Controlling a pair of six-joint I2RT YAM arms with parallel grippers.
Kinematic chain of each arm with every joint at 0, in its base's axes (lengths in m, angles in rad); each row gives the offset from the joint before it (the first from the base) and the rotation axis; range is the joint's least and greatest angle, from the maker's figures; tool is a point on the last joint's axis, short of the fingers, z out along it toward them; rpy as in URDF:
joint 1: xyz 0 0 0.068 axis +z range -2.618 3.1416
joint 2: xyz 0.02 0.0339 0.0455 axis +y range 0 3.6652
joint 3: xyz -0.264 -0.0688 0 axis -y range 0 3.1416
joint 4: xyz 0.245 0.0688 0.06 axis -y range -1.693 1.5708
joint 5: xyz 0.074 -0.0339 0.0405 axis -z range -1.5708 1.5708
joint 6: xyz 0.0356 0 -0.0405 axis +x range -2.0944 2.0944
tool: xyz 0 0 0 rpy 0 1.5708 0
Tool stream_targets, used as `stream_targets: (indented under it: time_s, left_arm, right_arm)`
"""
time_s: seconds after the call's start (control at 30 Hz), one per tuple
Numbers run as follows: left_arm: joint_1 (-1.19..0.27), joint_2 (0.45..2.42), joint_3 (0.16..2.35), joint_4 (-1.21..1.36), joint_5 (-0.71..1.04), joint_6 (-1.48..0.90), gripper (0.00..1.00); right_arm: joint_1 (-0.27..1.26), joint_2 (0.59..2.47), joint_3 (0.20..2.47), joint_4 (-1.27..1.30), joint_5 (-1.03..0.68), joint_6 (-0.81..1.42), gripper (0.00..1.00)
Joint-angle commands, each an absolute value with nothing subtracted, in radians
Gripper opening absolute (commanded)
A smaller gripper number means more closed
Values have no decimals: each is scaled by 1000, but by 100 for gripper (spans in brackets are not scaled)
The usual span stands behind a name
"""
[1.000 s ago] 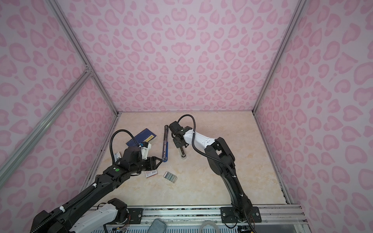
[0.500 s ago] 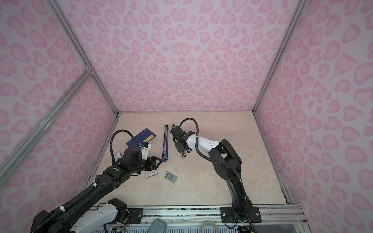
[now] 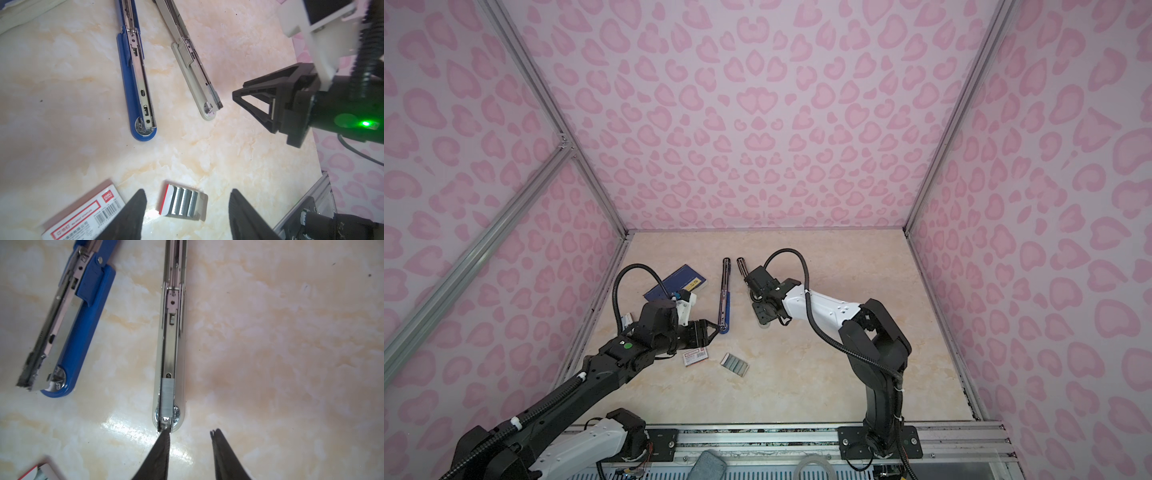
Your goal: Load the staples into the stapler
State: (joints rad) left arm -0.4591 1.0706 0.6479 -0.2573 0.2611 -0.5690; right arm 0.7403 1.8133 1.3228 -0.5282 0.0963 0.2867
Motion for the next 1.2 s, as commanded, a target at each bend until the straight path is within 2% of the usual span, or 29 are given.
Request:
stream_targets:
  time_s: [0.0,0.17,0.37,0.47,0.63,0.77,1.17]
  left_arm:
    - [-460,1154,716,-239,242,-594,71]
    - [-488,1369,894,-254,224,-594,73]
    - [-515,1658,1138,-297,182,-618,74]
    - [-520,1798,1270,-344,156,-630,74]
    - [-526,1984,1476,-455,49,-644,74]
    - [-526,2118,1624,-521,32,-624,74]
    - [-609,2339,1995,-622,143,-475,71]
  right_arm:
    - [729,1758,1270,-491,84,333,39]
    - [688,1619,1108,-399,58,385,47]
    - [638,1471,936,-307,39,437,64]
    - [603,1420,877,-280,19,451,67]
    - [581,1365,818,-248,-7,451,67]
    - [574,1359,793,-239,-16,451,66]
    - [493,1312,715,-221,-22,468,63]
